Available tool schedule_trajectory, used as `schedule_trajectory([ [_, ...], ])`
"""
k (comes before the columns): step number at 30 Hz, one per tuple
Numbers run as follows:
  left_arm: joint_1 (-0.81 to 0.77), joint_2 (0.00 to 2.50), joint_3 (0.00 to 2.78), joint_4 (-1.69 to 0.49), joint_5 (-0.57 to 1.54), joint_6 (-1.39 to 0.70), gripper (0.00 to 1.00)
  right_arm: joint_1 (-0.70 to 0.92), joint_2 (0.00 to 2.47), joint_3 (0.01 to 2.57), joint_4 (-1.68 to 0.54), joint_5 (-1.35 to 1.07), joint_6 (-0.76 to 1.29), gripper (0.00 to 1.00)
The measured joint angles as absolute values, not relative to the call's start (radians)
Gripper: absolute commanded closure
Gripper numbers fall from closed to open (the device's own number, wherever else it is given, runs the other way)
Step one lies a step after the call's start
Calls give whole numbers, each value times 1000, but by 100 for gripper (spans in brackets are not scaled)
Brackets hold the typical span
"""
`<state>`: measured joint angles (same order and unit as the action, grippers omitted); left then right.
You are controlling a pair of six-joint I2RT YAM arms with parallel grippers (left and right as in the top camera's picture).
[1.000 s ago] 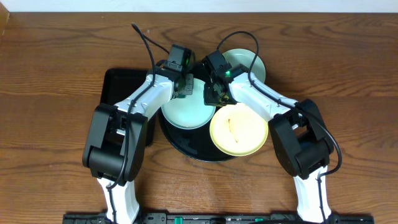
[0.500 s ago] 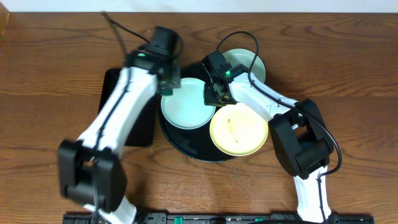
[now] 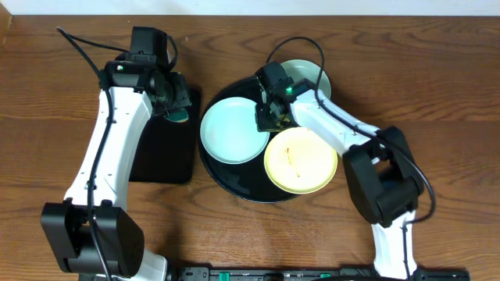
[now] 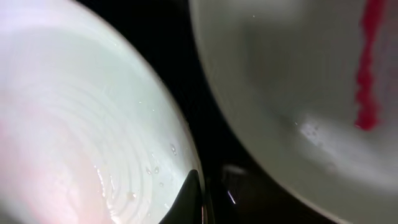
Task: Clean dirty plates on tray and stack at the side
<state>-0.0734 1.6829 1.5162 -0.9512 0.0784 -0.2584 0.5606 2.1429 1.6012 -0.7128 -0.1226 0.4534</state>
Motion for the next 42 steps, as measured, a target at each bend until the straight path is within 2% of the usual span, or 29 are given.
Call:
schedule_trajectory([
  [4, -73, 1683, 1516, -941, 81, -258, 93, 575, 2041, 1602, -722, -99, 435, 99],
  [11, -73, 1683, 1516, -935, 81, -259, 92, 637, 1902, 1604, -750, 118, 406, 99],
  [23, -73, 1683, 1516, -930, 84, -259, 92, 896, 1893, 1604, -777, 783, 373, 99],
  [29, -73, 1683, 1516, -930, 84, -259, 92, 974, 1893, 1604, -777, 1037, 370, 99],
  [42, -73, 1683, 1516, -930, 84, -259, 92, 977, 1893, 1604, -776, 1229, 369, 99],
])
